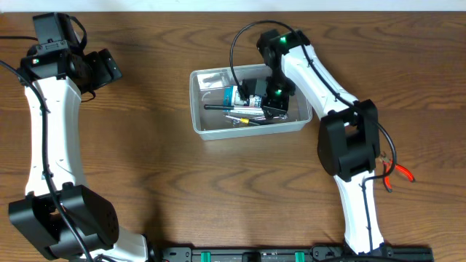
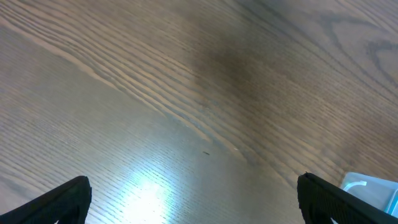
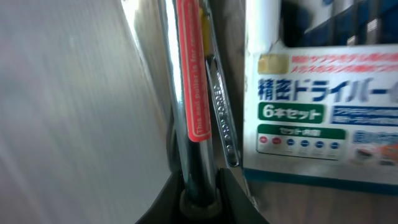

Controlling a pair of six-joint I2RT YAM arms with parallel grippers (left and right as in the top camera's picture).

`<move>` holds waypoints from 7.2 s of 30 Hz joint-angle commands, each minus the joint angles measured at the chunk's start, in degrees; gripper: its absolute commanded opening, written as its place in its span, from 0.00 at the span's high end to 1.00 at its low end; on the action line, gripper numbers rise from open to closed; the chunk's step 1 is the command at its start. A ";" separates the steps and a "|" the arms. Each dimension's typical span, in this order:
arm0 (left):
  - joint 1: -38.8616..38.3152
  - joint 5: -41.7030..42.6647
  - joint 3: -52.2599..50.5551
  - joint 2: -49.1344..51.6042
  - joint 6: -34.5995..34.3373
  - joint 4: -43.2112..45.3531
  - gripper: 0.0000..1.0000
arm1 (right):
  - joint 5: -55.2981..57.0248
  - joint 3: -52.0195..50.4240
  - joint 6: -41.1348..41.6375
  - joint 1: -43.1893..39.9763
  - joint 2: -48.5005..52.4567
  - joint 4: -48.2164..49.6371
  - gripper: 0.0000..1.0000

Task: Pack container
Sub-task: 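Carry the marker into the container and release it, then move the right gripper down to the red-black pliers, then grasp the red-black pliers with the right gripper, then carry the pliers into the container and release them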

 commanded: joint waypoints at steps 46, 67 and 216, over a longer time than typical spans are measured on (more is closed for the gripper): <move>0.17 -0.48 0.28 0.31 -0.57 -0.15 0.02 | 6.51 18.64 42.71 -26.08 -31.45 -15.72 0.01; 0.17 -0.48 0.28 0.31 -0.59 -0.15 0.02 | 7.85 -41.57 47.67 -41.40 -57.22 1.88 0.01; 0.17 -0.48 0.28 0.31 -0.59 -0.15 0.02 | -0.55 -30.51 16.74 2.01 -20.09 40.83 0.82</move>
